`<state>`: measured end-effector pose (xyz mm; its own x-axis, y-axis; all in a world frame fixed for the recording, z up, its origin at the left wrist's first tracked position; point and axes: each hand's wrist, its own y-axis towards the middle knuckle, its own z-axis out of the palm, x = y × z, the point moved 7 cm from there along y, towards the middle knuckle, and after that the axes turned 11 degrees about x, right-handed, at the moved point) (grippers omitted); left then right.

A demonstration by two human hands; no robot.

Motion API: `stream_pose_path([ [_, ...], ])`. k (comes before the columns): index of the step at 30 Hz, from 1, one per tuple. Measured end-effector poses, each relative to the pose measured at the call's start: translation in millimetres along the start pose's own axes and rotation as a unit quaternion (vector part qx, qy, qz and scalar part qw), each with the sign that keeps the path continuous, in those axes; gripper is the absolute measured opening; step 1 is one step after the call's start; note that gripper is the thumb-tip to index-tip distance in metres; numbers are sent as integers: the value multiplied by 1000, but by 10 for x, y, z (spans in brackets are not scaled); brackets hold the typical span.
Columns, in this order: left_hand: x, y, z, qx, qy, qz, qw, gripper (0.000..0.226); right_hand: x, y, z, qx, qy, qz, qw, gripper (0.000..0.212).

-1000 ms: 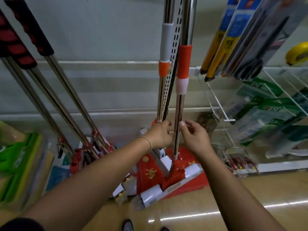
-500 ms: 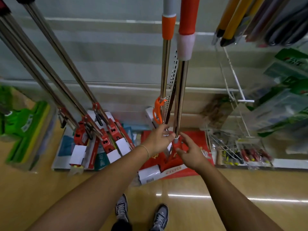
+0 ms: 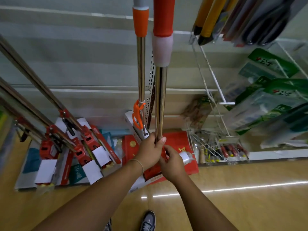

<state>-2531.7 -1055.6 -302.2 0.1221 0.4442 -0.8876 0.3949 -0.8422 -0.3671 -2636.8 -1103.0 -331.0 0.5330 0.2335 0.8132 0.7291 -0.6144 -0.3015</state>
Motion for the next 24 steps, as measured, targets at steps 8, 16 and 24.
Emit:
stream_pose_path([
  [8,-11,-58,27,-13,47,45,998,17,-143,-10,102,-11,-13,18,1000,47],
  [16,14,-183,-35,-36,48,50,997,16,-172,-54,275,23,-37,-11,999,58],
  [24,15,-143,-107,-44,54,37,997,22,-117,27,327,11,-51,-34,998,48],
])
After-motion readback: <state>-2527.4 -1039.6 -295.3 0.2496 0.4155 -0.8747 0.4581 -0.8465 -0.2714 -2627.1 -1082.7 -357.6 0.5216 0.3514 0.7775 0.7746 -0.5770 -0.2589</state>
